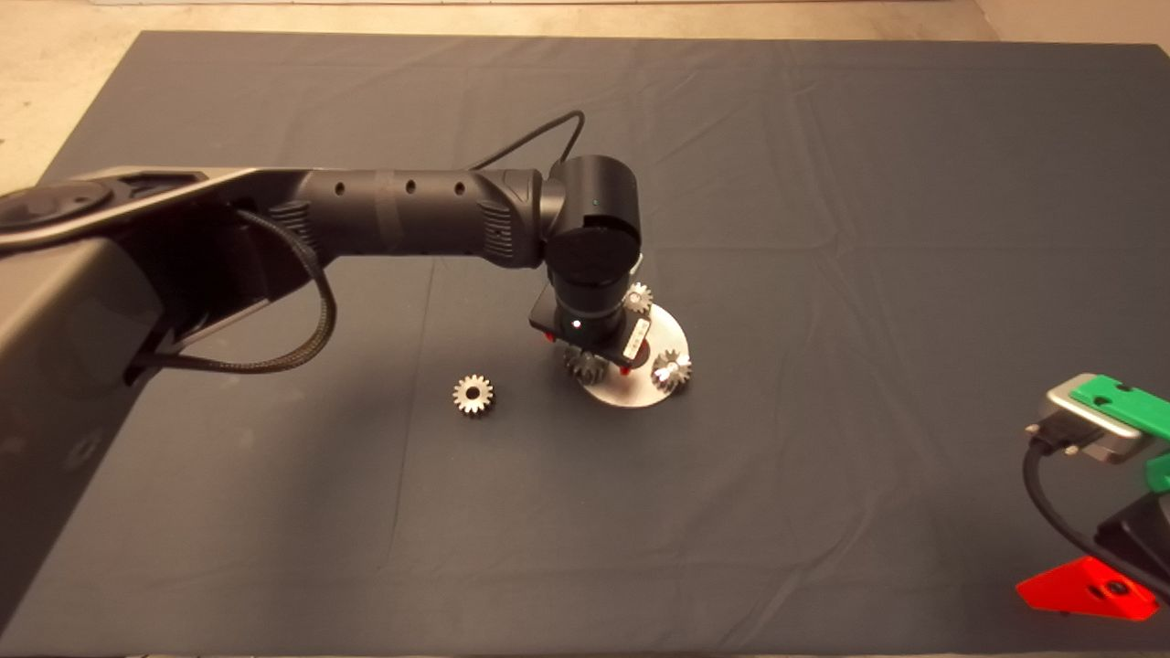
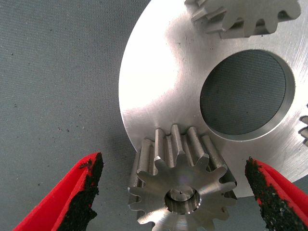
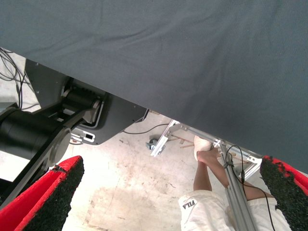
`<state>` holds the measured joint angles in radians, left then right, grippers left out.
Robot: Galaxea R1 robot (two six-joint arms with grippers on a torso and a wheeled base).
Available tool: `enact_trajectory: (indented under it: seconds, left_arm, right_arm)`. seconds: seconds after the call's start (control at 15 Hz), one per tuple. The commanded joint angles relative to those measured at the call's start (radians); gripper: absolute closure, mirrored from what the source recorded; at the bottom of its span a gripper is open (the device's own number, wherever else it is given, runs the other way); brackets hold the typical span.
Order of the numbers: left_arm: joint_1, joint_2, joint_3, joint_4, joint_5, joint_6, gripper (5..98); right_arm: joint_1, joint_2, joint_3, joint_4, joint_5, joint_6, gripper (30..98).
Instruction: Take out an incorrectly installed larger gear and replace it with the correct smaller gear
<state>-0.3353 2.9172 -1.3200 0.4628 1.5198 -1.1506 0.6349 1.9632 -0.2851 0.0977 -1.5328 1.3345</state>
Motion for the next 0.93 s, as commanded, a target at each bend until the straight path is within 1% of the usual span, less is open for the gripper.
enact_trajectory:
  seconds: [0.0, 0.2, 0.27, 0.47, 0.53, 0.67, 0.73, 0.8, 0.87]
  left_arm:
    - [-0.014, 0.003, -0.008, -0.023, 0.065, 0.029, 28.9]
    - [-0.014, 0.003, -0.025, -0.054, 0.072, 0.036, 29.0]
    - [-0.014, 0.003, -0.025, -0.056, 0.087, 0.042, 32.6]
    - [-0.011, 0.003, -0.023, -0.058, 0.092, 0.043, 35.4]
    - [-0.002, 0.003, -0.024, -0.058, 0.094, 0.045, 38.2]
    - [0.007, 0.001, -0.023, -0.063, 0.095, 0.044, 38.6]
    - [0.008, 0.003, -0.019, -0.077, 0.102, 0.045, 39.2]
    - [0.009, 0.003, -0.023, -0.087, 0.108, 0.045, 43.0]
    - [0.008, 0.003, -0.028, -0.088, 0.112, 0.048, 43.4]
  right_arm:
    - [0.017, -0.003, 0.005, 0.033, -0.055, -0.003, 31.7]
    - [0.017, -0.003, 0.005, 0.034, -0.055, -0.003, 31.7]
    - [0.017, -0.003, 0.005, 0.033, -0.053, -0.003, 31.7]
    - [0.017, -0.003, 0.005, 0.034, -0.054, -0.003, 31.7]
    - [0.017, -0.003, 0.005, 0.034, -0.053, -0.003, 31.7]
    - [0.017, -0.005, 0.005, 0.034, -0.054, -0.003, 31.7]
    - [0.017, -0.004, 0.005, 0.034, -0.054, -0.003, 31.7]
    - [0.017, -0.005, 0.005, 0.034, -0.055, -0.003, 31.7]
    - [0.017, -0.004, 0.005, 0.034, -0.054, -0.003, 31.7]
